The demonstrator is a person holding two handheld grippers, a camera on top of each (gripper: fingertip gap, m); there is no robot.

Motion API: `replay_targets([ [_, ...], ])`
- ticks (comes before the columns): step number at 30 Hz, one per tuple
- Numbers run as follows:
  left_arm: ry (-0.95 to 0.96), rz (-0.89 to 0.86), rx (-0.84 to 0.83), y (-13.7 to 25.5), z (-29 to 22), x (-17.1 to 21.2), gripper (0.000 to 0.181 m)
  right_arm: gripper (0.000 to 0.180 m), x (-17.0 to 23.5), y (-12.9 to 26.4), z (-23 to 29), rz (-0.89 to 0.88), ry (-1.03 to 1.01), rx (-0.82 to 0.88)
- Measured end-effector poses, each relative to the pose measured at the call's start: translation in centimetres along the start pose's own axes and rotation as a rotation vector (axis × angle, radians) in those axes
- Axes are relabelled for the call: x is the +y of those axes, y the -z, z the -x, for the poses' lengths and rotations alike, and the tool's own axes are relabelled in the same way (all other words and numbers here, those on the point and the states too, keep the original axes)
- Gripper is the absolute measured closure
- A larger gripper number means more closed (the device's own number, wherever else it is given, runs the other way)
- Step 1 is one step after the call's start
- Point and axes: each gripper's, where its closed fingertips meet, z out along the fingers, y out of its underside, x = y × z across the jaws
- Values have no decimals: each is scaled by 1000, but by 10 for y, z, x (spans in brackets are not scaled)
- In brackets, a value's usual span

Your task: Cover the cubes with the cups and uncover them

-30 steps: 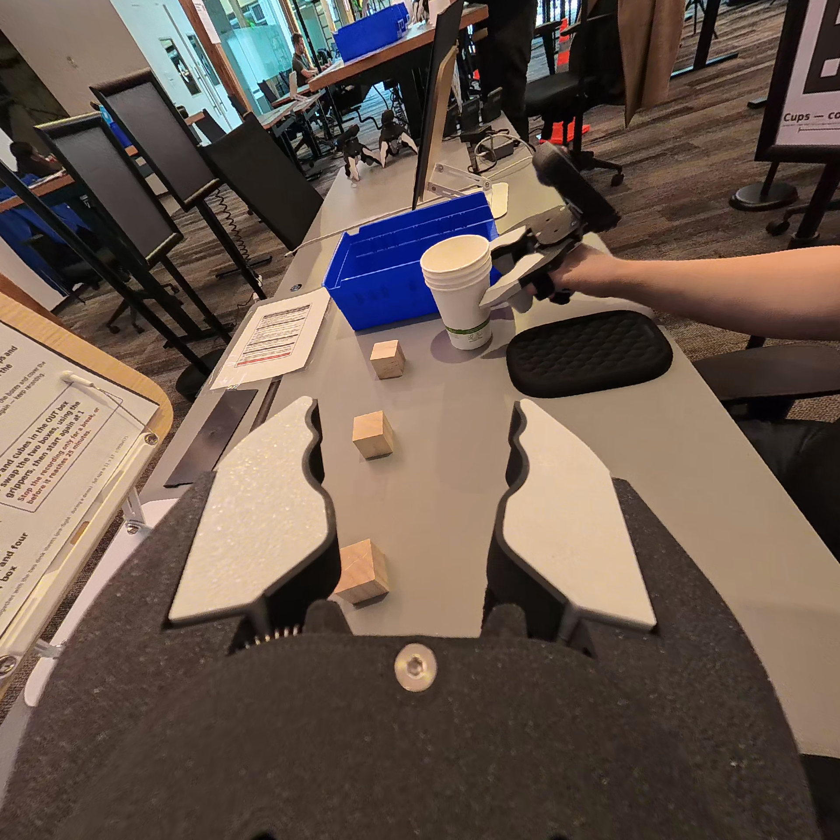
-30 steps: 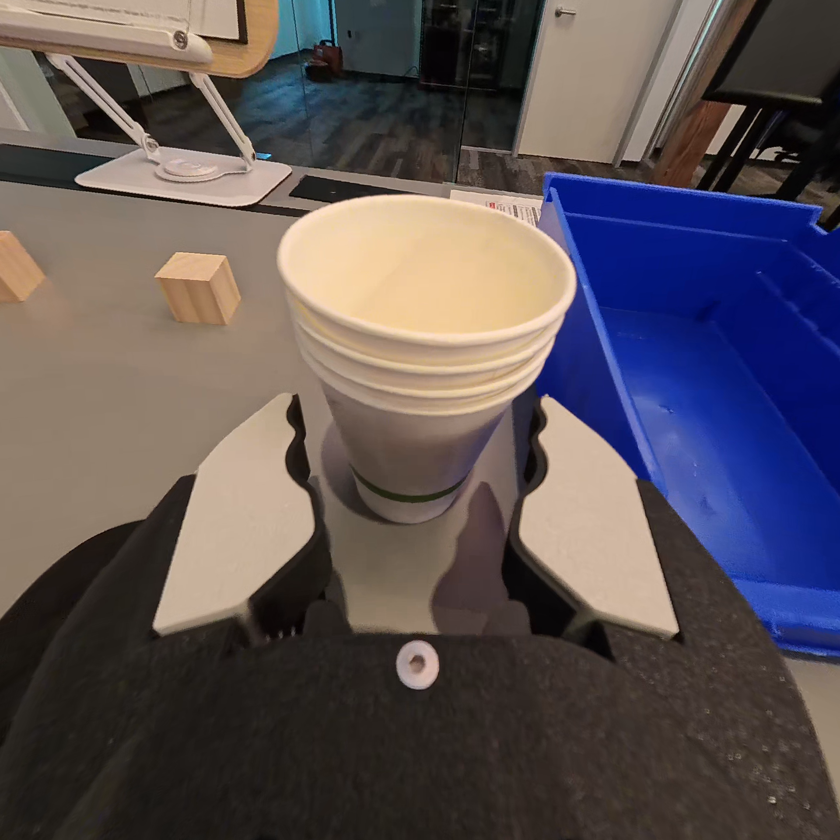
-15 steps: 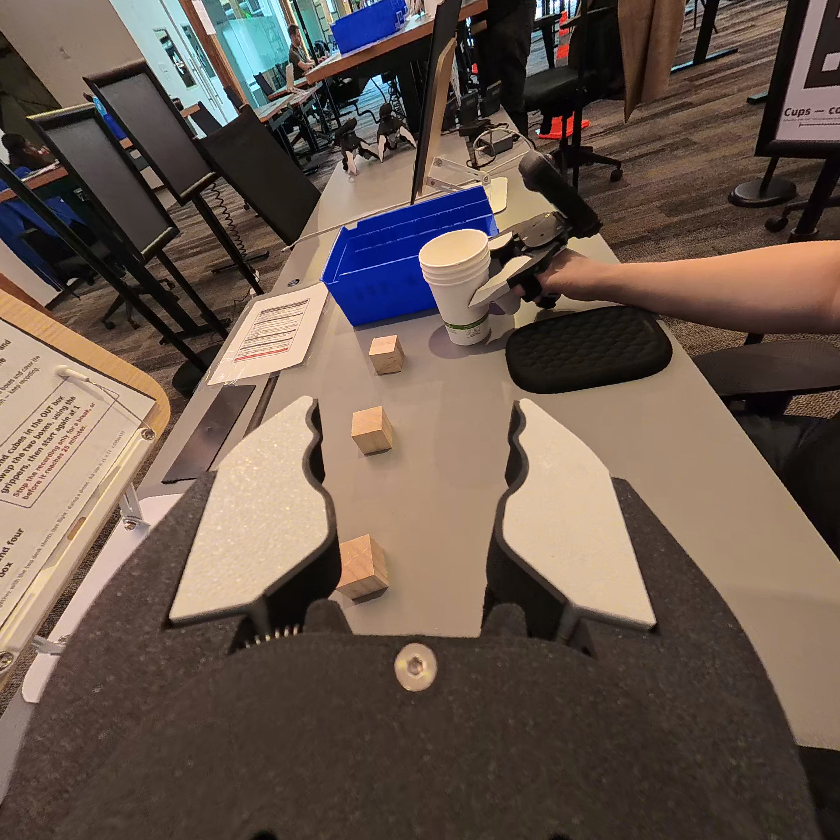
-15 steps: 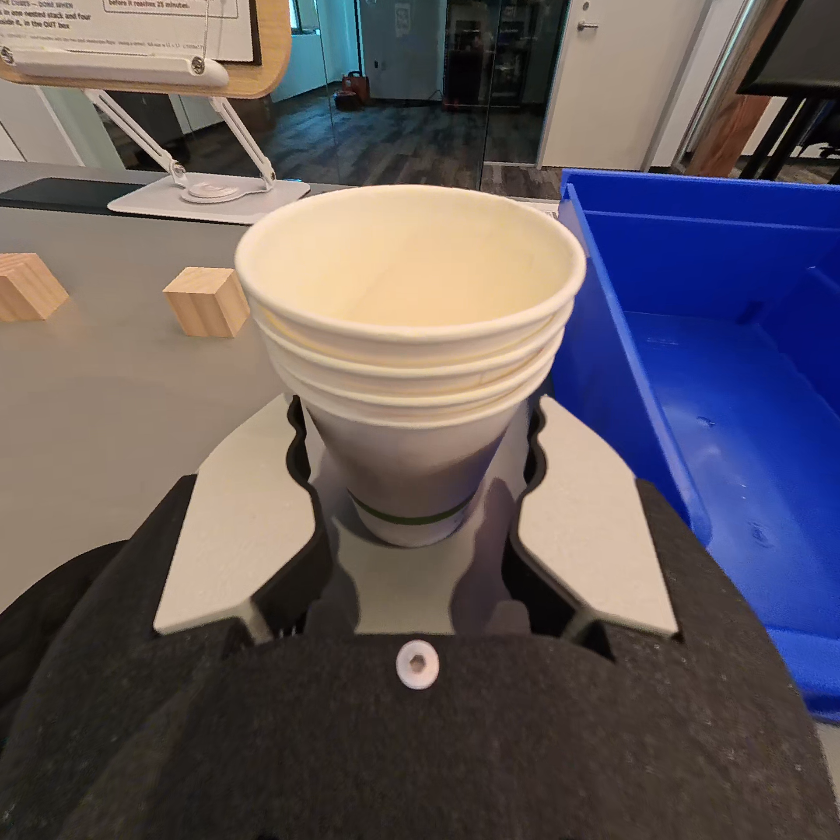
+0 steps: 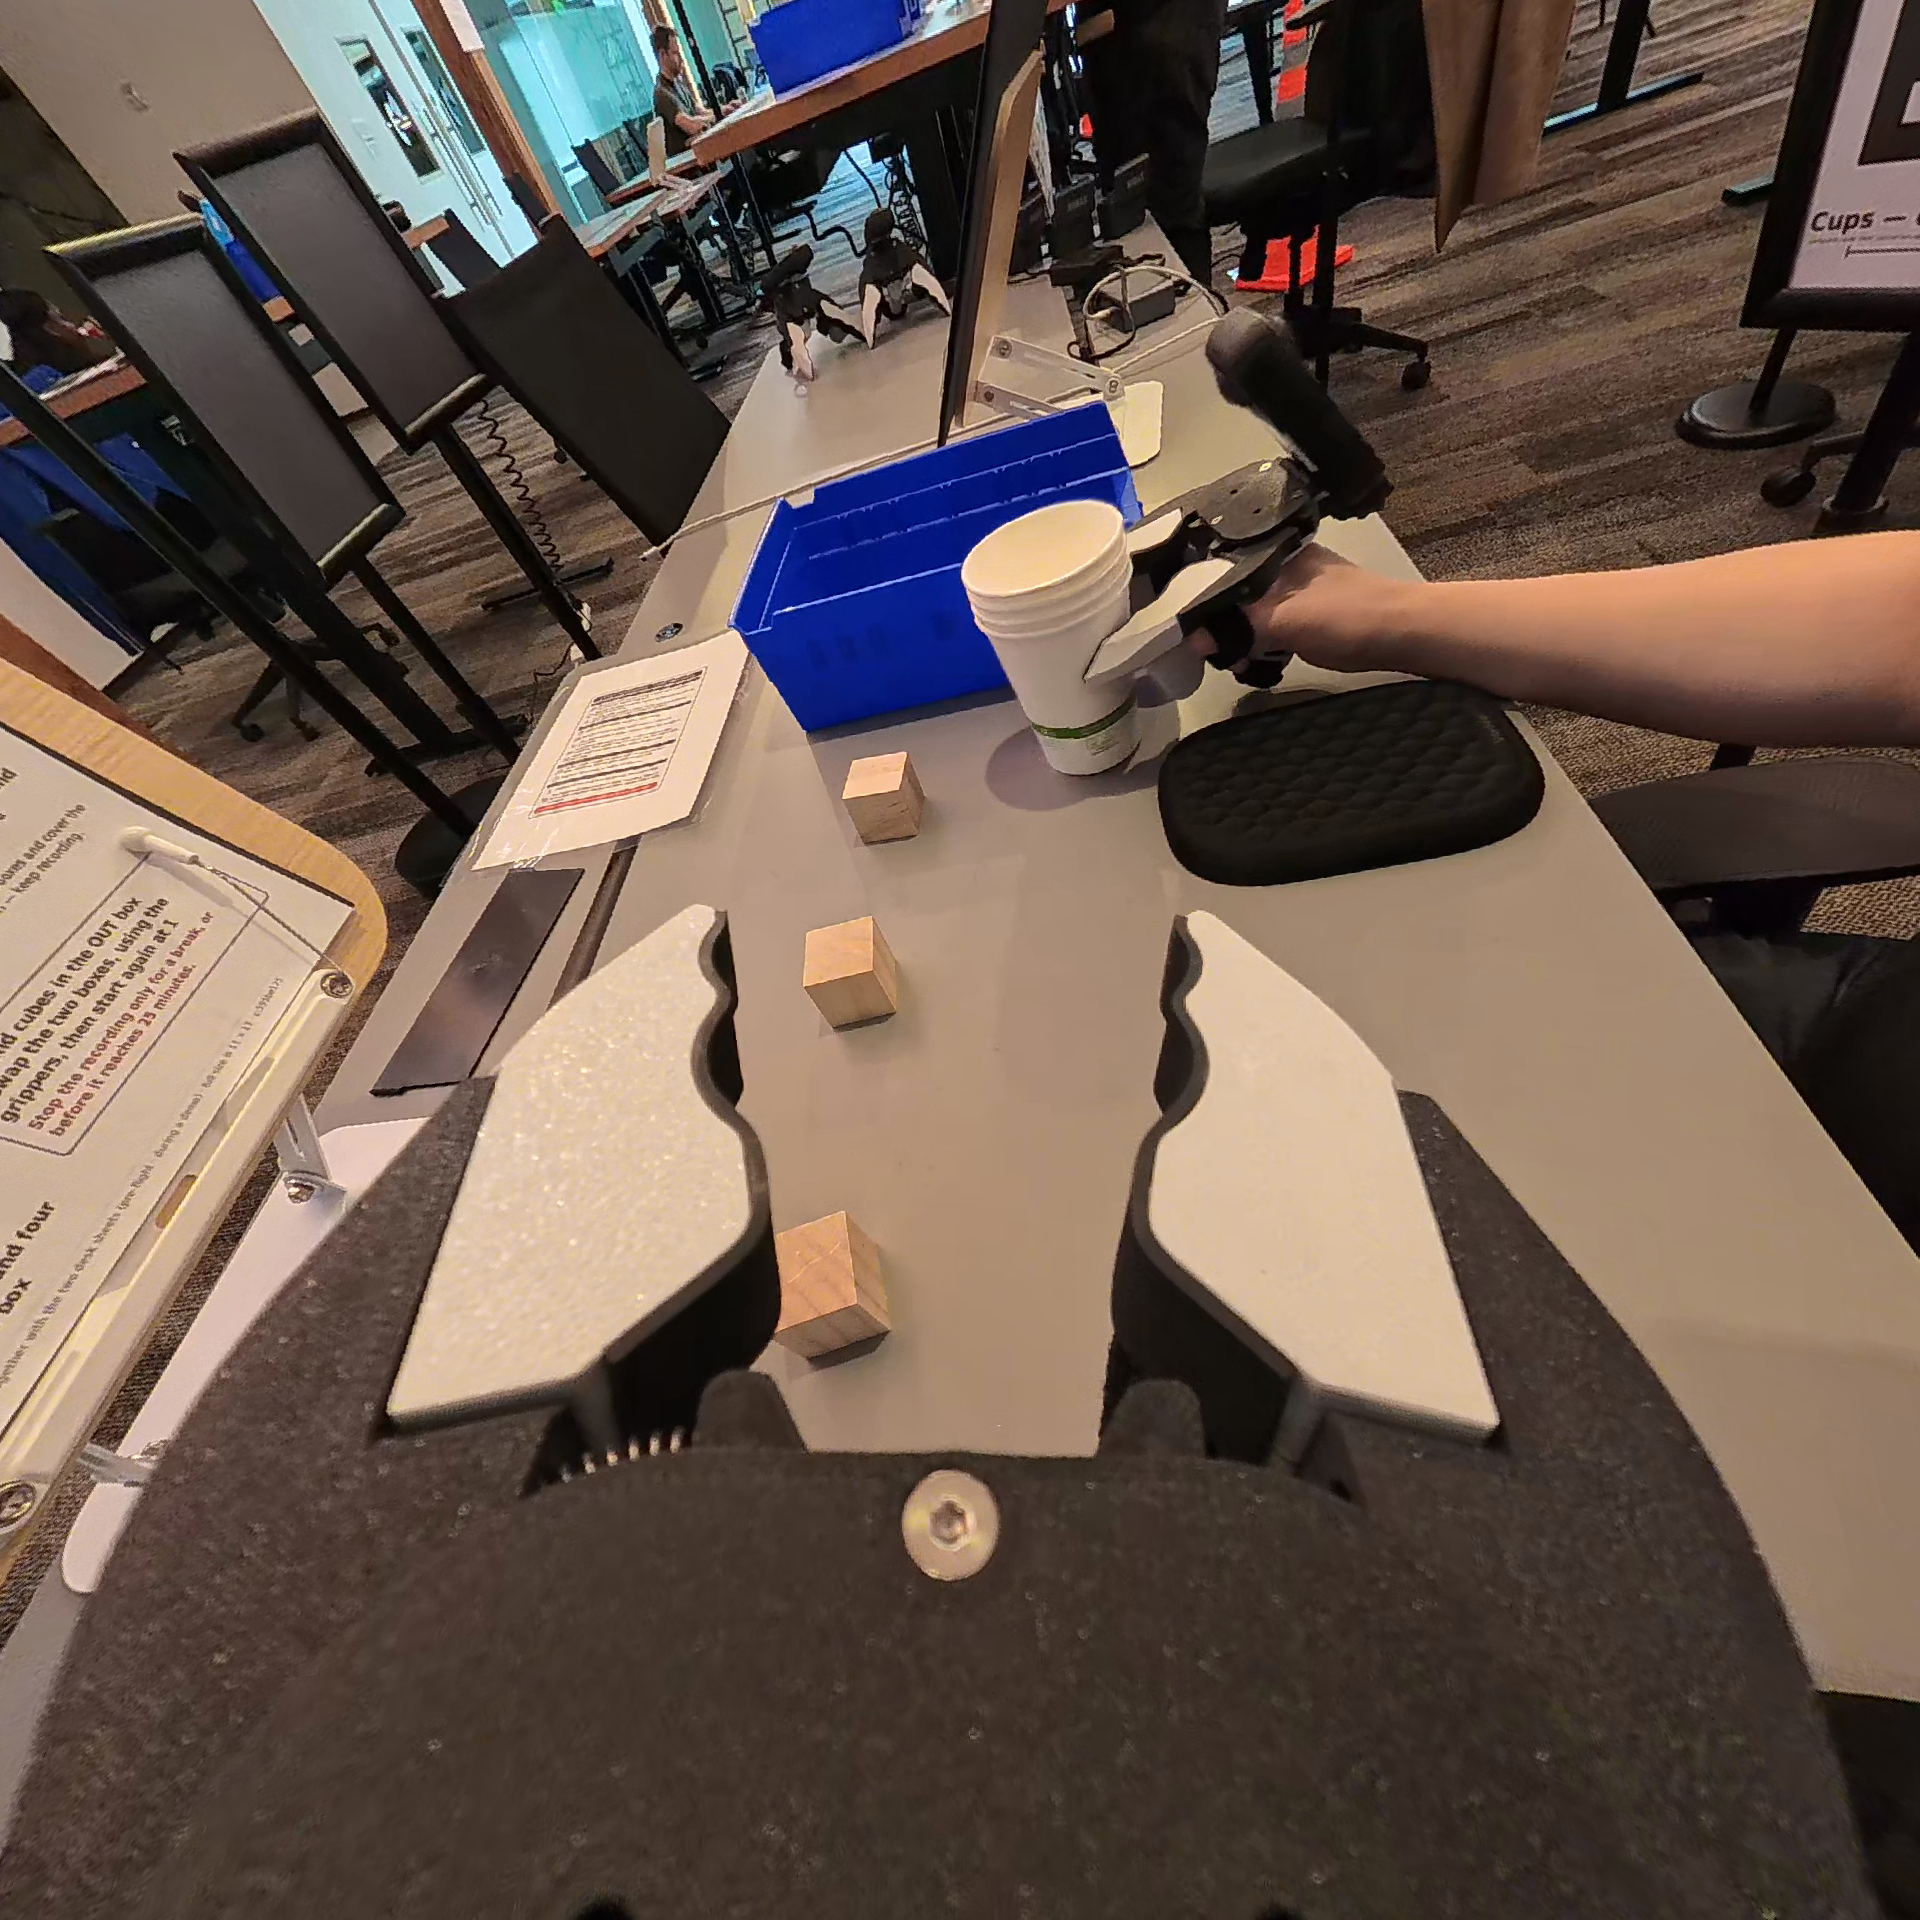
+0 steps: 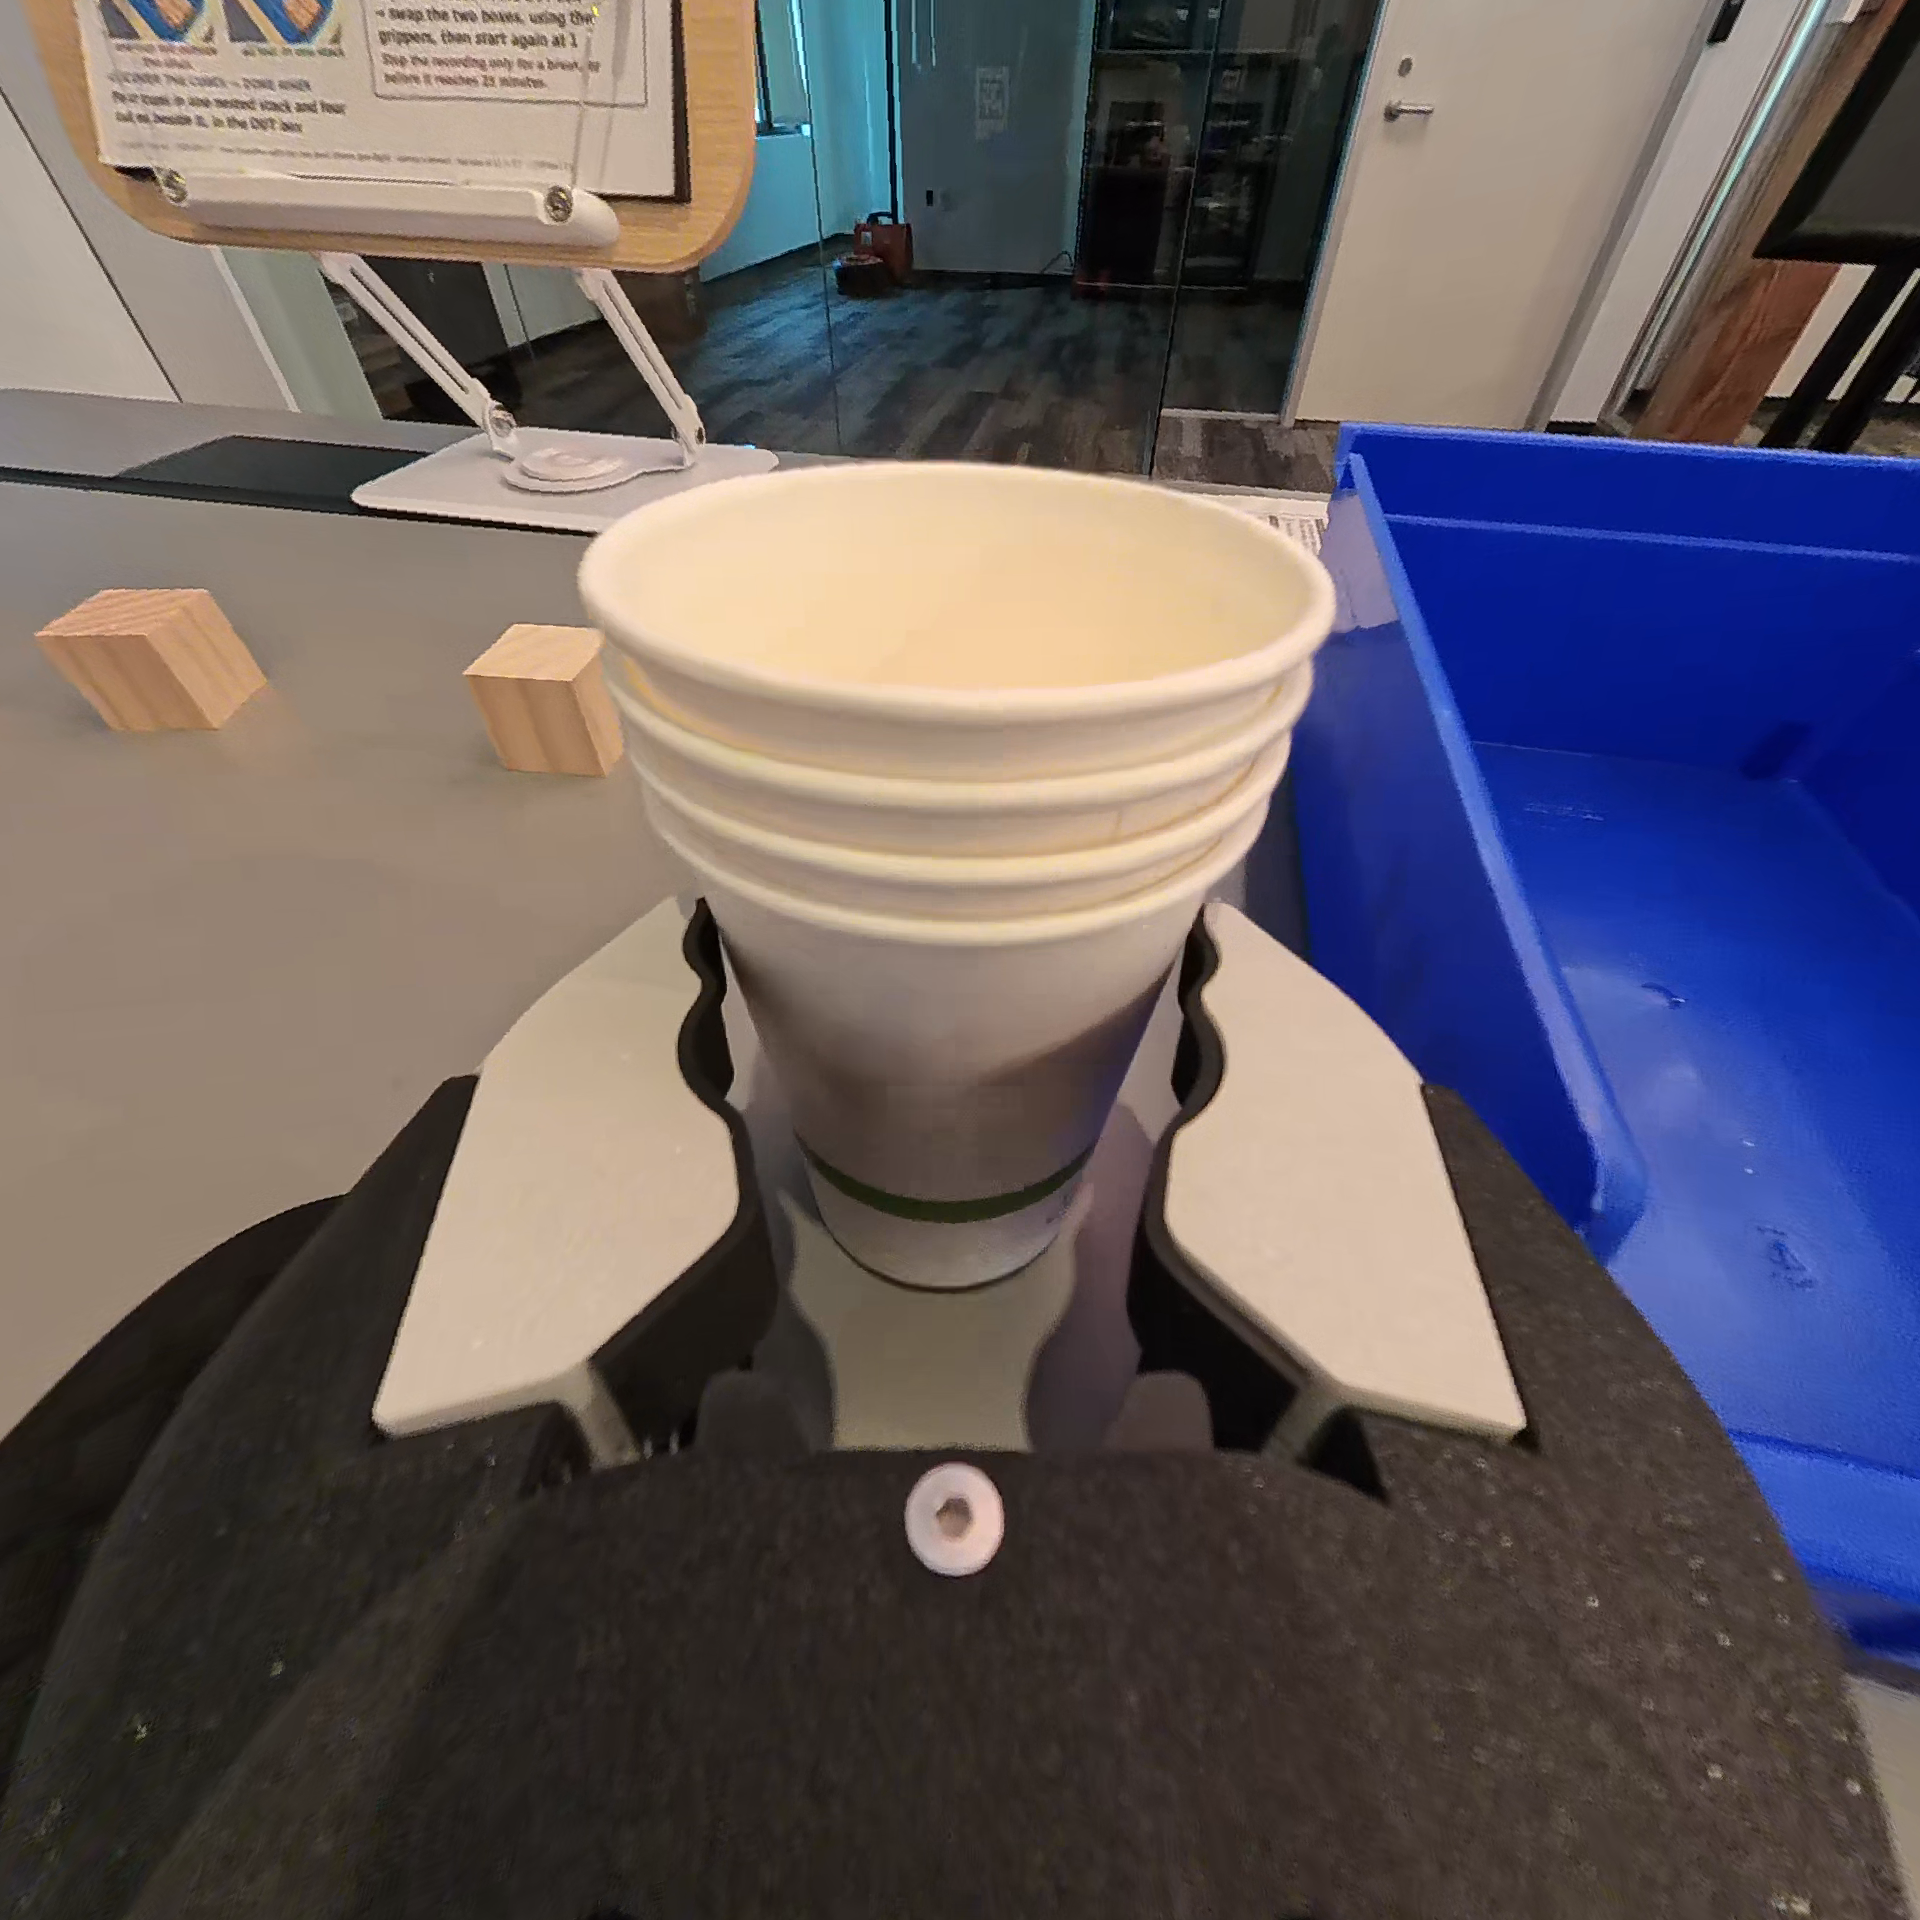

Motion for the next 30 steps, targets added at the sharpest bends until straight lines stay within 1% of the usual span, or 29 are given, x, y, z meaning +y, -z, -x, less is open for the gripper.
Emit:
replay_targets([
  [9,-7,4,6,0,-2,0,103,97,-4,13,3,-27,-17,-25],
  [18,-14,18,14,-3,-4,2,103,97,-35,37,11,-141,-65,-96],
  [21,-14,21,12,-3,-4,3,103,97,-59,47,11,-182,-58,-119],
  [24,-13,24,11,-4,-4,4,103,97,-102,59,-1,-251,-49,-131],
  [27,-12,32,9,-4,-3,5,103,97,-145,62,-33,-301,-49,-114],
  [30,-16,45,7,-6,-4,6,103,97,-157,44,-85,-251,-53,-29],
])
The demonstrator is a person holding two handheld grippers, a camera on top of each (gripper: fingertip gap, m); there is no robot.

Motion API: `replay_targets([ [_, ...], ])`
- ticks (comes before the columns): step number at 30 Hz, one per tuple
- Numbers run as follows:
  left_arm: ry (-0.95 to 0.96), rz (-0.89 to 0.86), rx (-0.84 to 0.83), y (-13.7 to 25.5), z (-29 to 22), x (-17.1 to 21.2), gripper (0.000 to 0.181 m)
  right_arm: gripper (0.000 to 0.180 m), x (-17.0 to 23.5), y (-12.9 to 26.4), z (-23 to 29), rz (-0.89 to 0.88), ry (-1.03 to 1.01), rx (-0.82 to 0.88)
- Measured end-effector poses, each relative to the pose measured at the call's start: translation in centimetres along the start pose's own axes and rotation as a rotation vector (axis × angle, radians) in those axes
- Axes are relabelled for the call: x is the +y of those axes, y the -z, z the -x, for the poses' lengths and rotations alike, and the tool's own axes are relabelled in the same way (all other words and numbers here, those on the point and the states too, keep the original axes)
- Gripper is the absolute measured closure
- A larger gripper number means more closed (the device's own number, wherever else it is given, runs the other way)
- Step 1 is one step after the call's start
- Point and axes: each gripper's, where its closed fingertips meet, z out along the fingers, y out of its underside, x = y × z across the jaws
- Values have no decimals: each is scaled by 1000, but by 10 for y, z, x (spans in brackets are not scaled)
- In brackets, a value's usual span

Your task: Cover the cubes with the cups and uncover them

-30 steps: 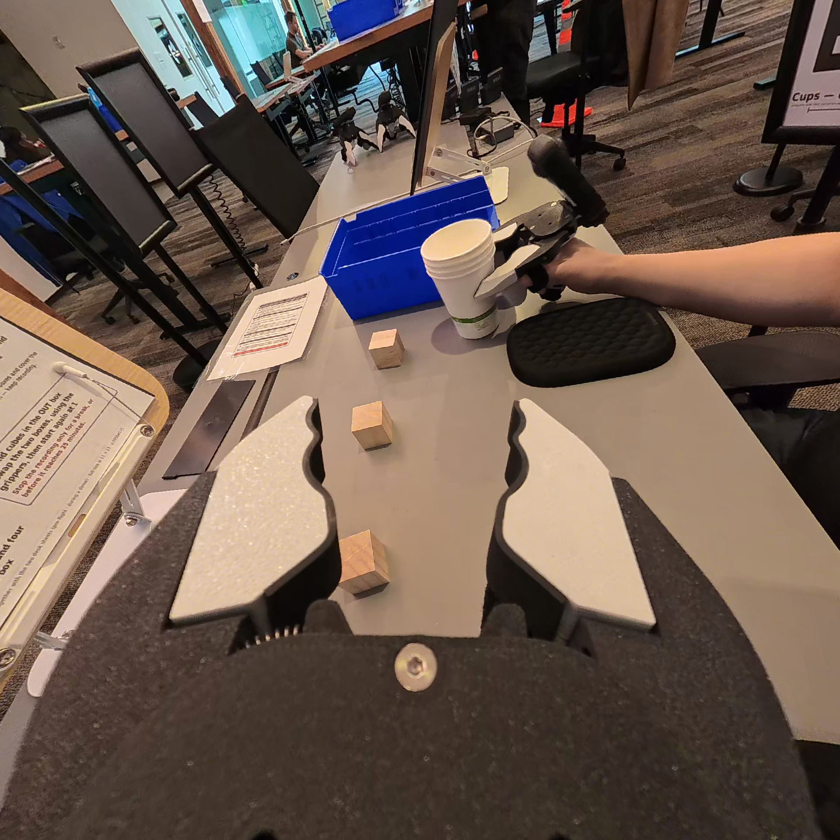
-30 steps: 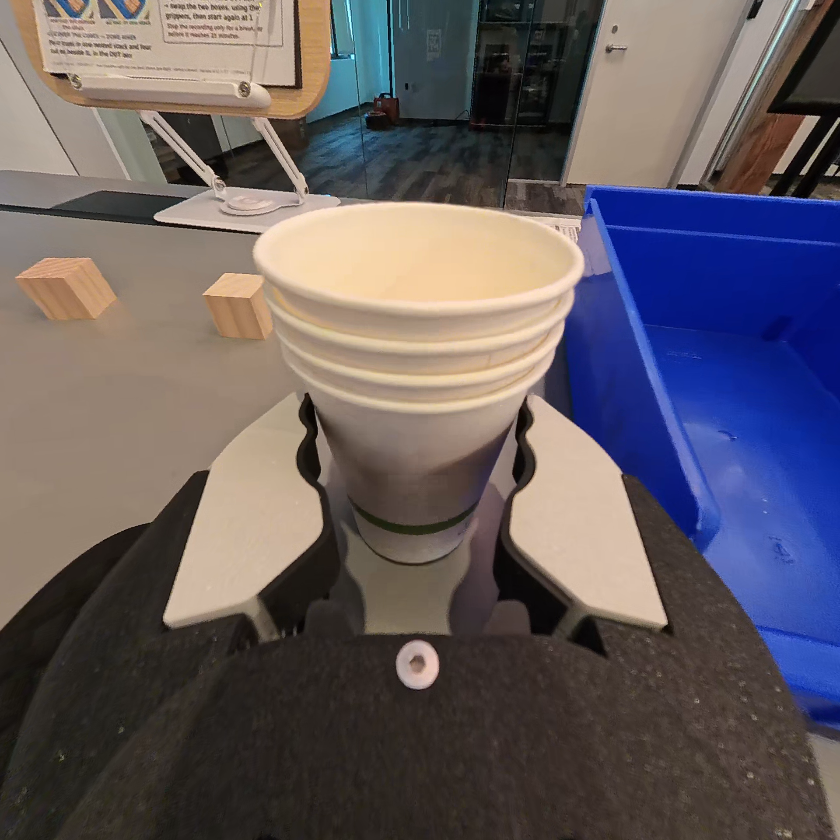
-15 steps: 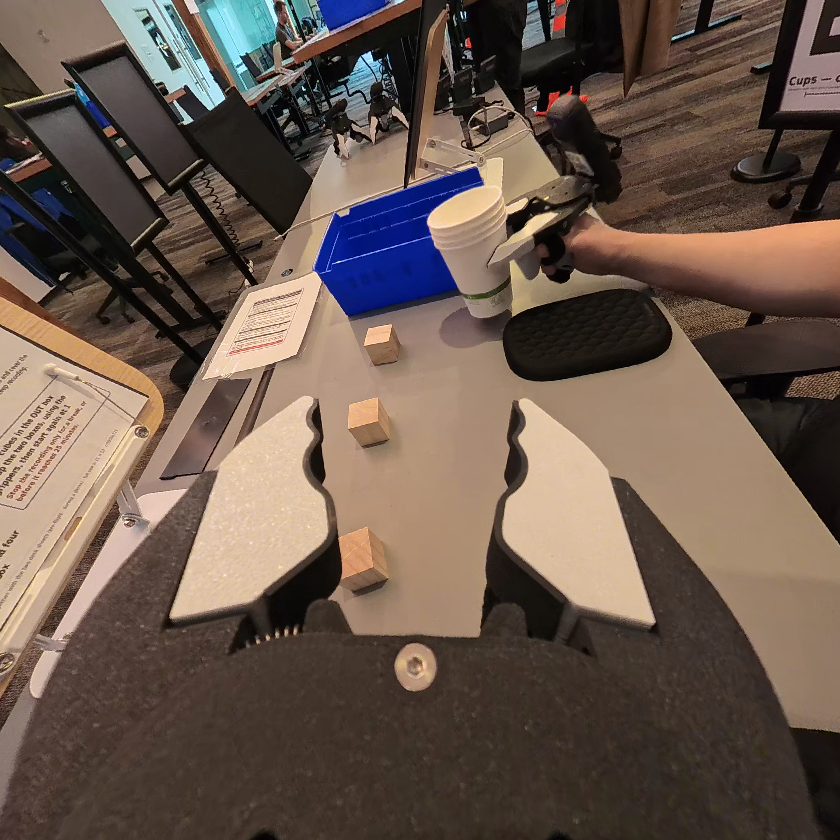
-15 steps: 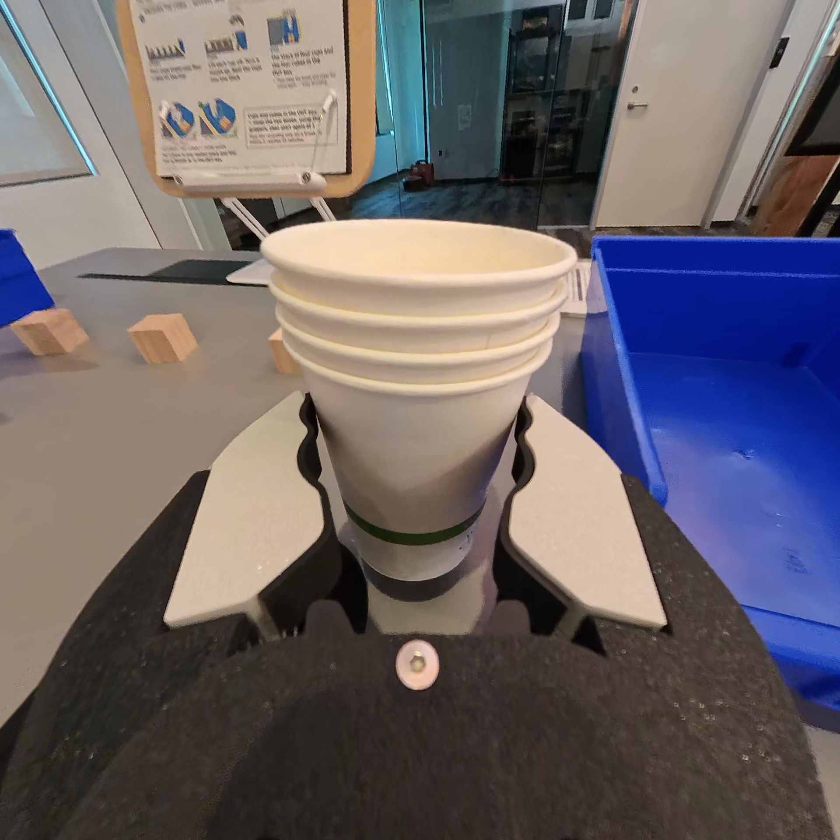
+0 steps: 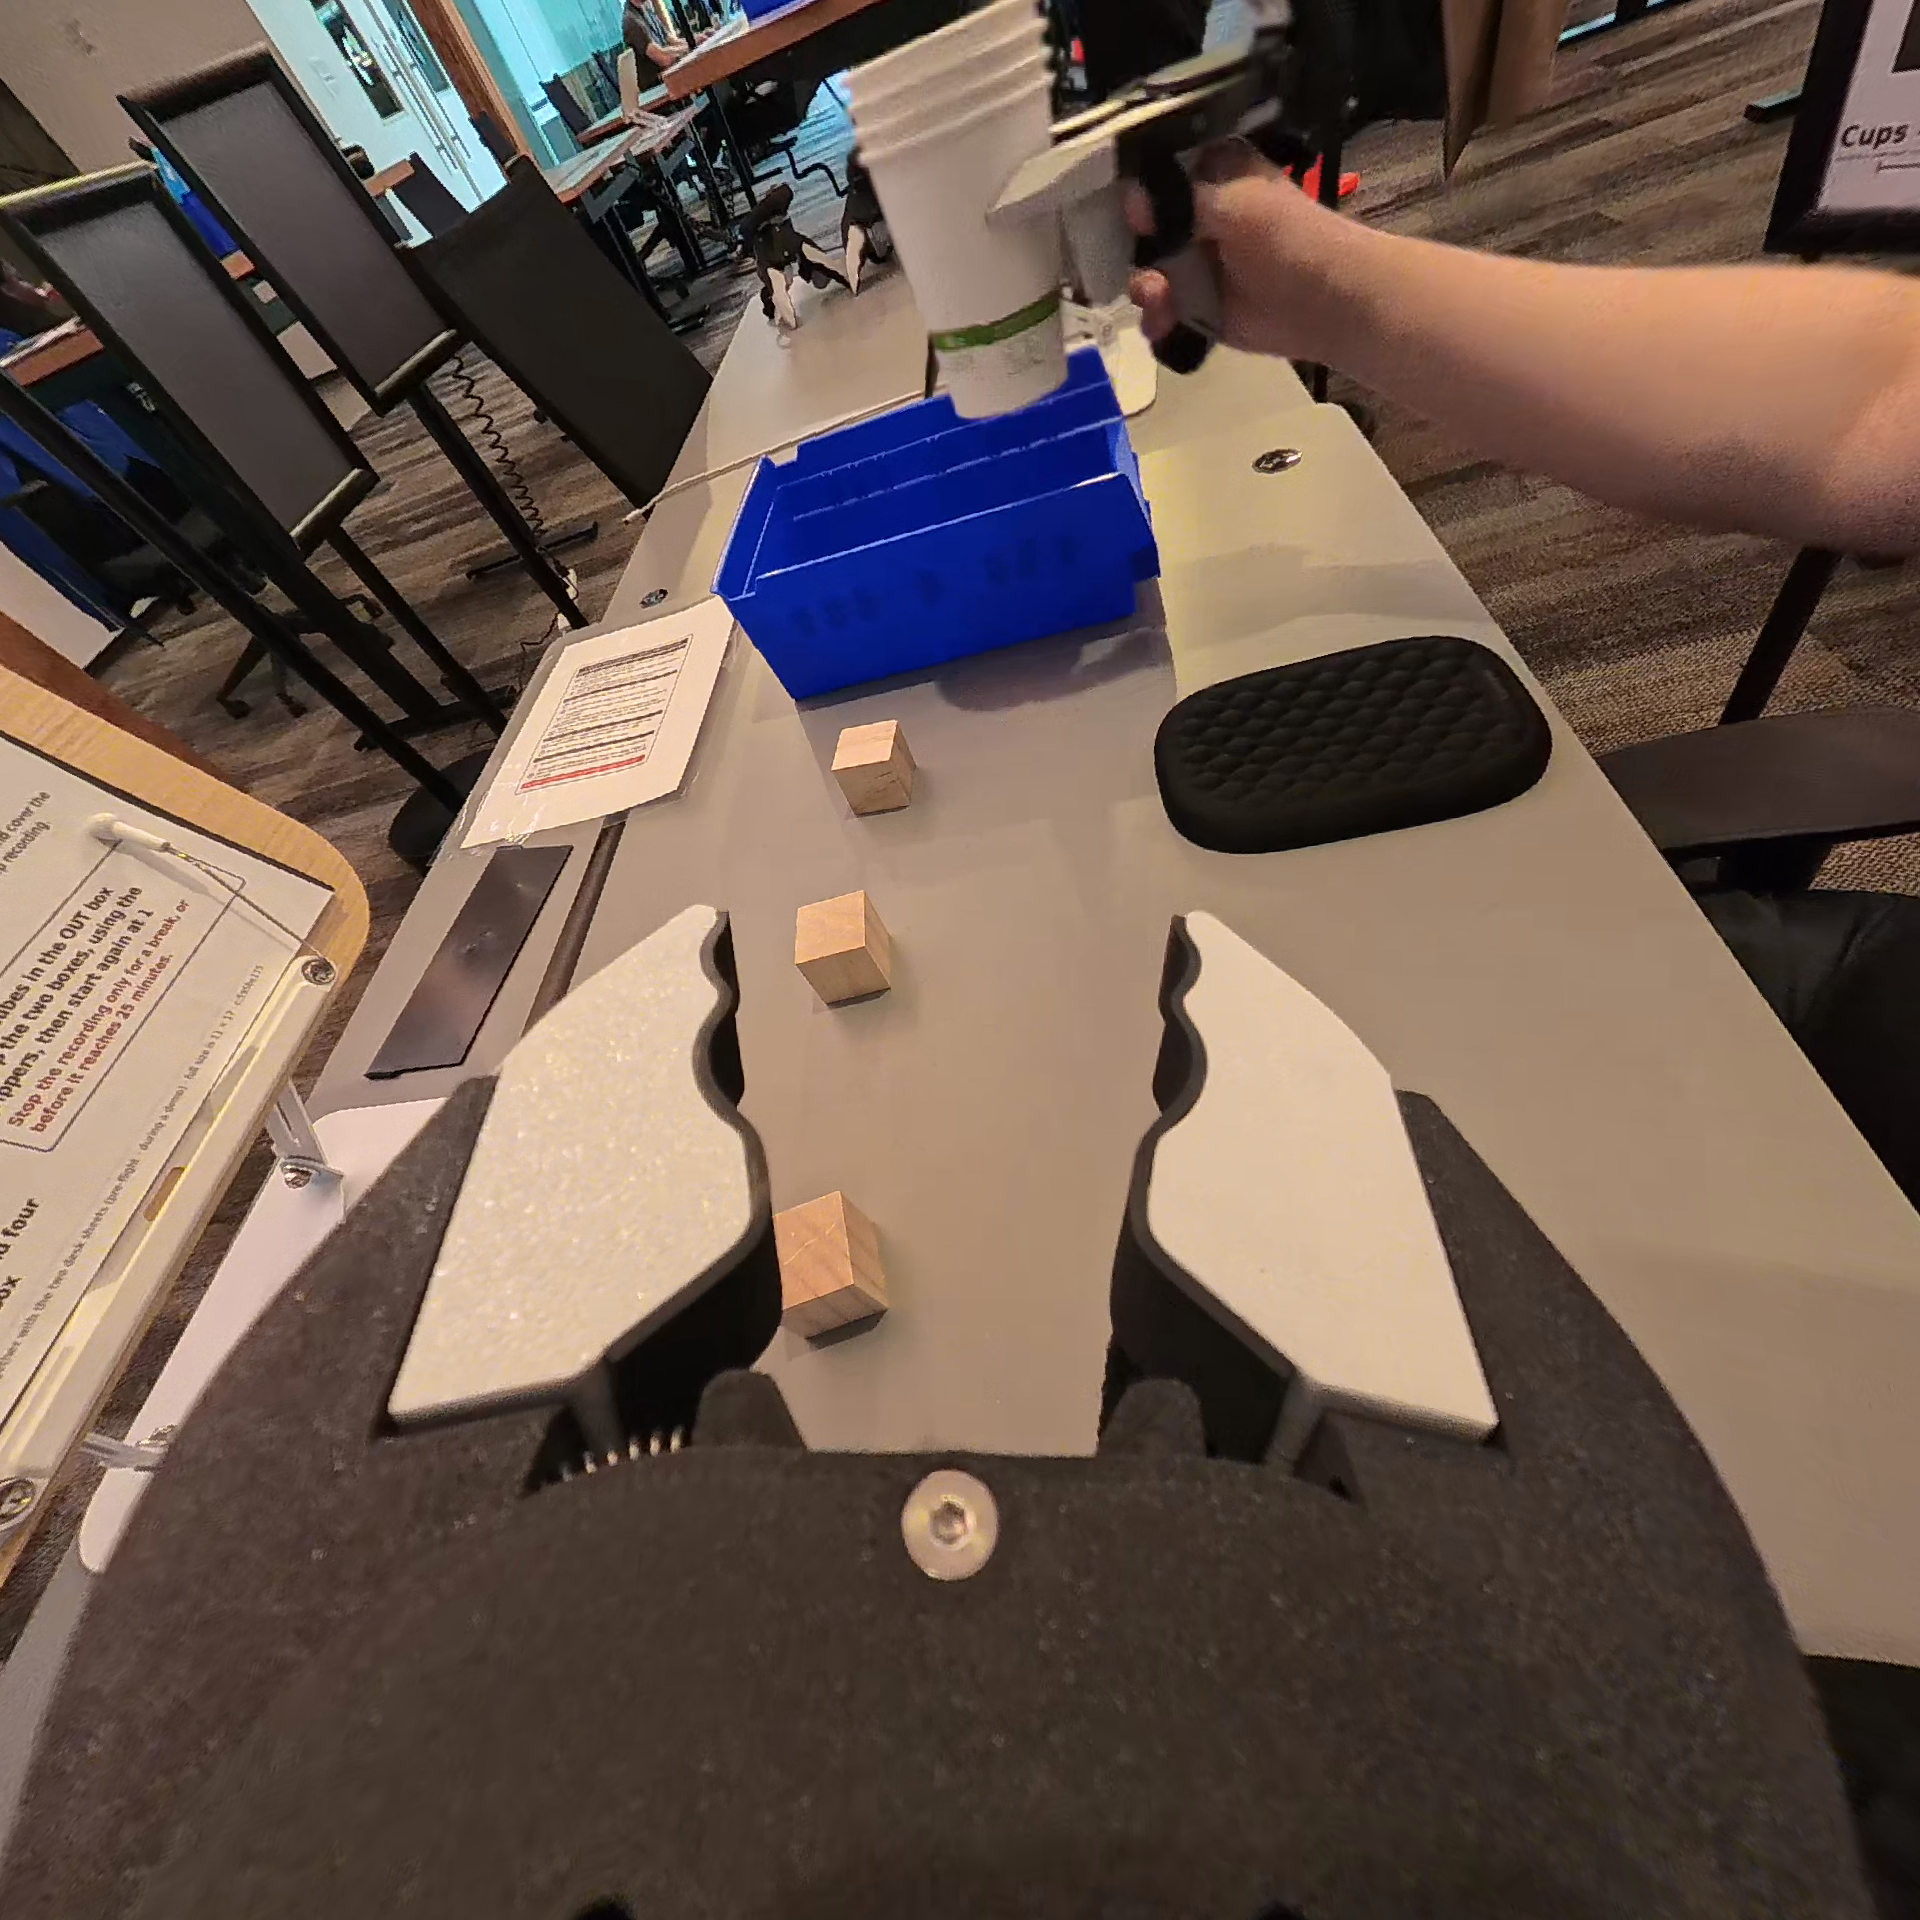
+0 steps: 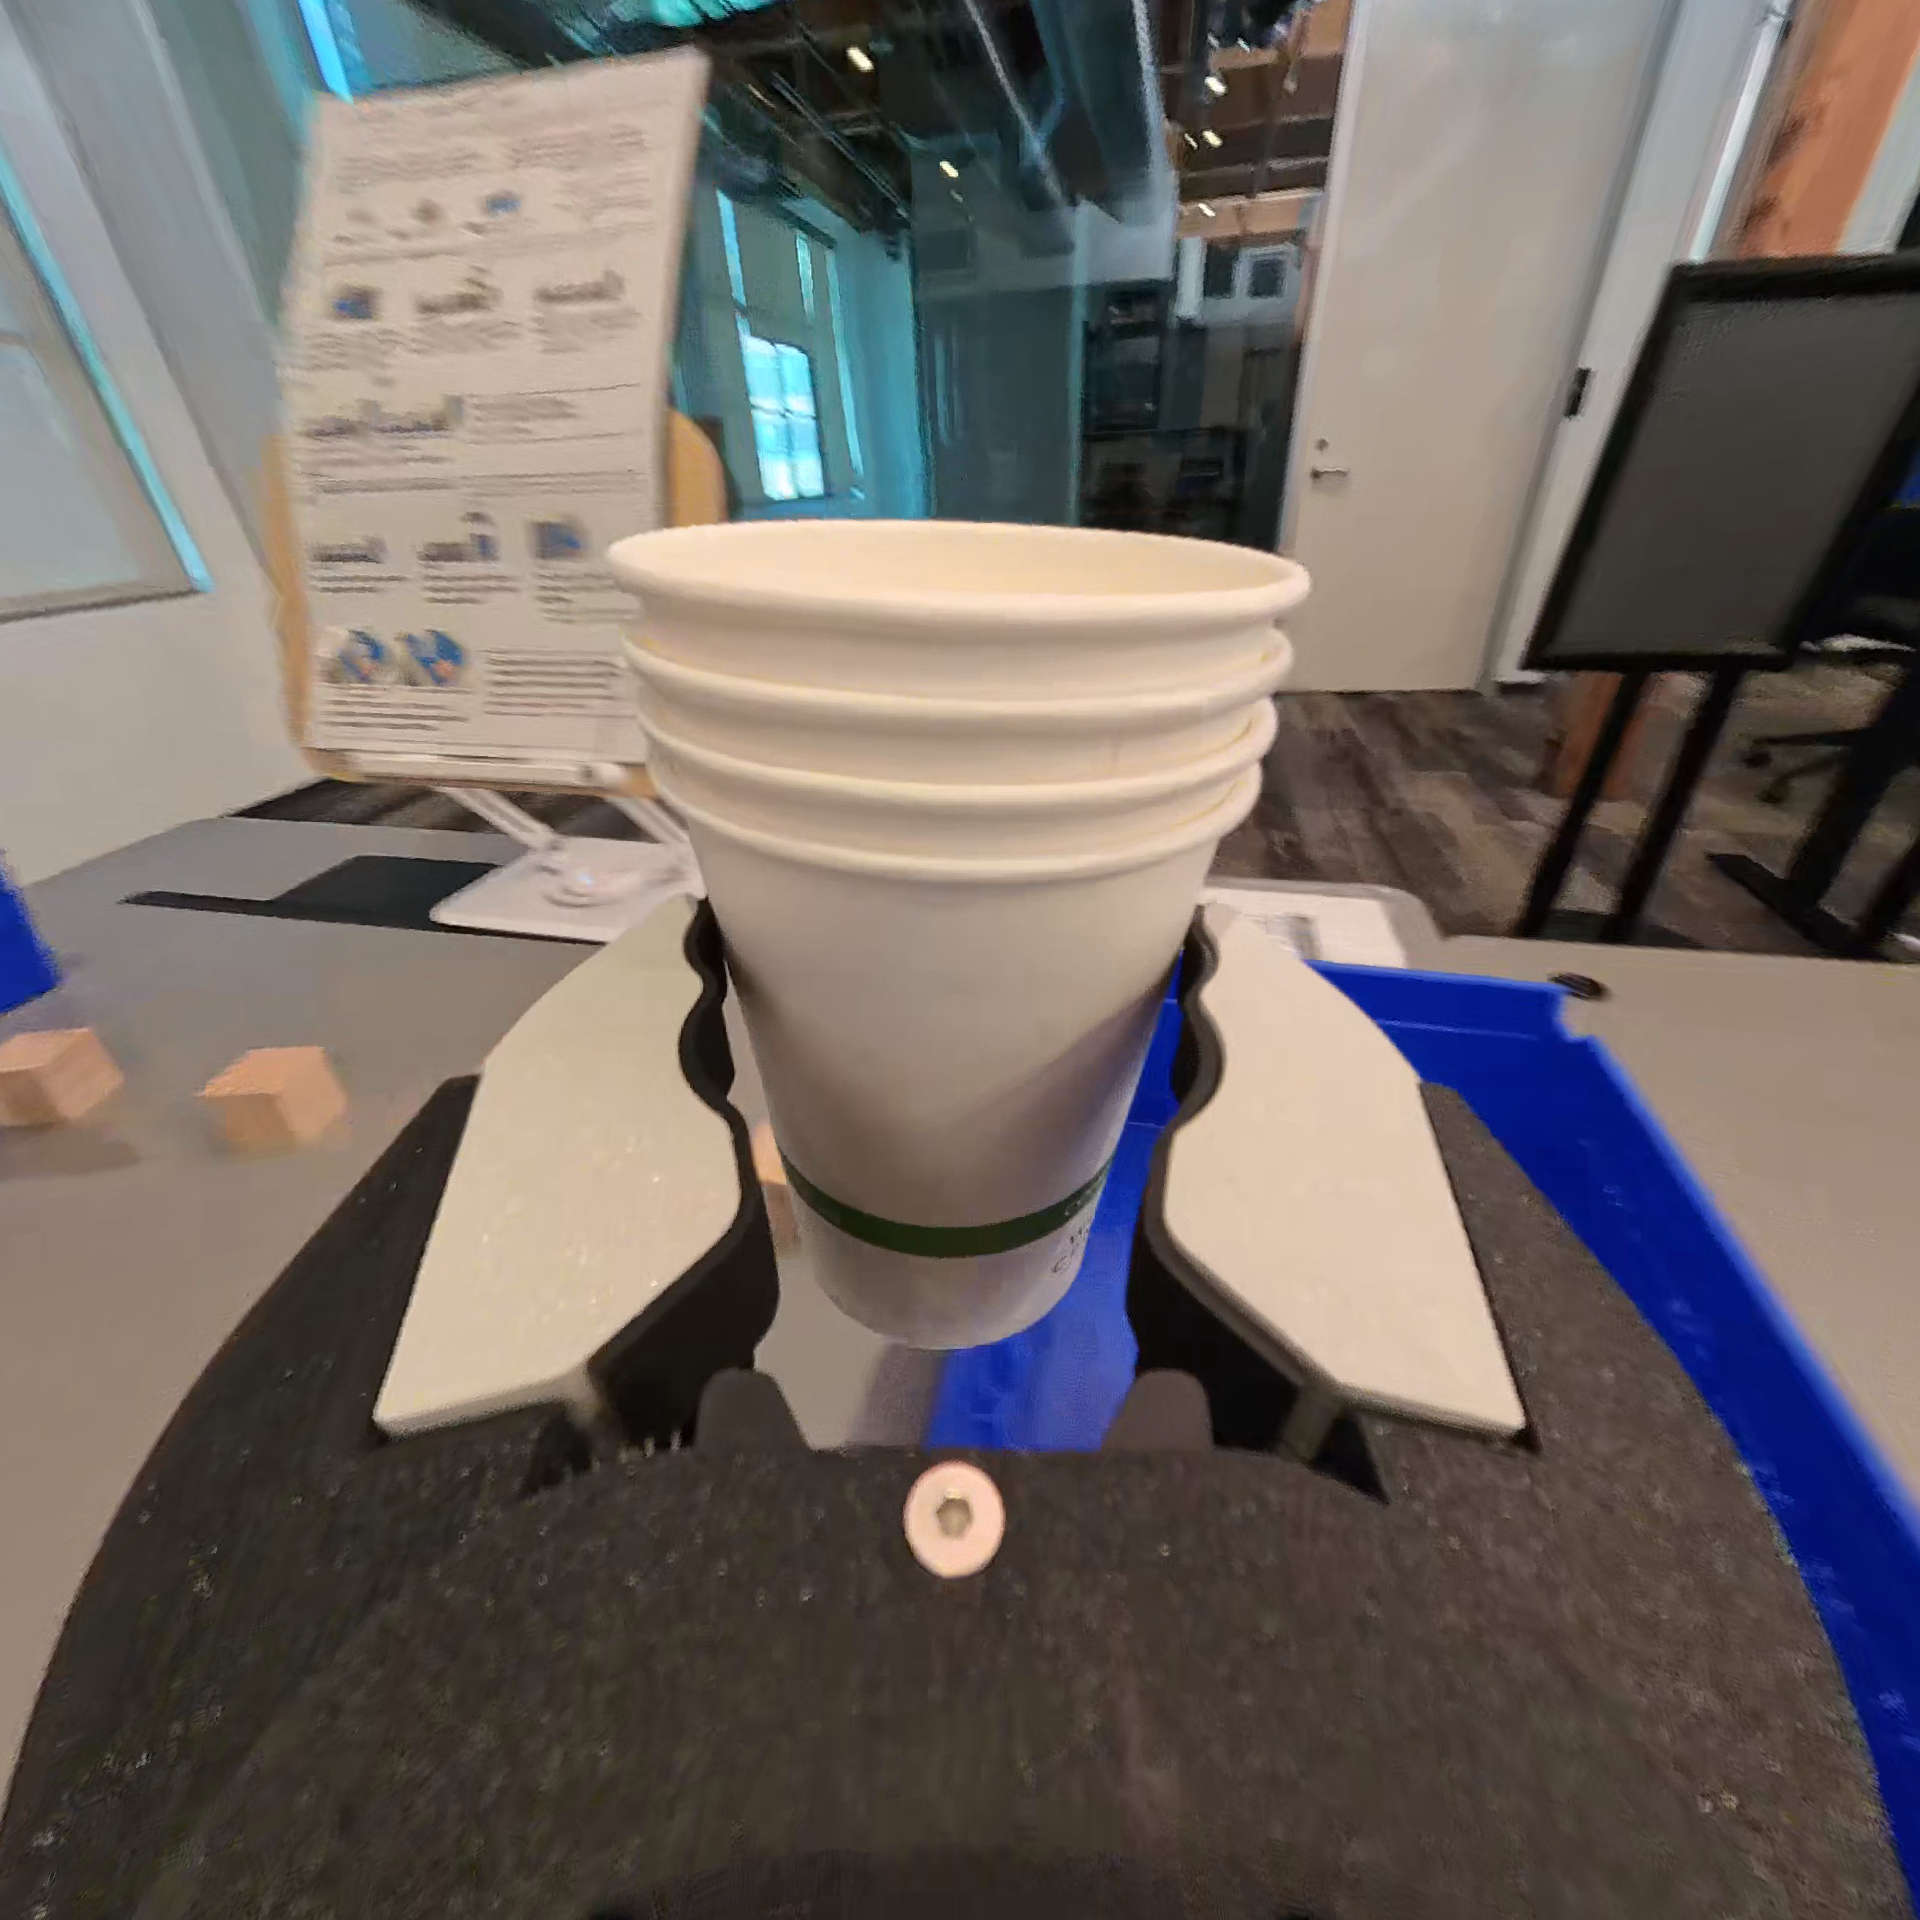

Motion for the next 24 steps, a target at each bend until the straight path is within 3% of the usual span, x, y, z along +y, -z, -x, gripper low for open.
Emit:
replay_targets([
  [4,-6,20,-5,-2,-1,2,103,97,26,-29,-61,116,-1,121],
  [9,-1,33,-6,-5,-1,5,103,97,65,-63,-96,211,-31,165],
  [17,23,92,-12,-11,3,17,103,96,124,-104,-116,361,0,128],
  [24,39,124,-5,-16,4,25,103,96,141,-119,-129,378,1,124],
])
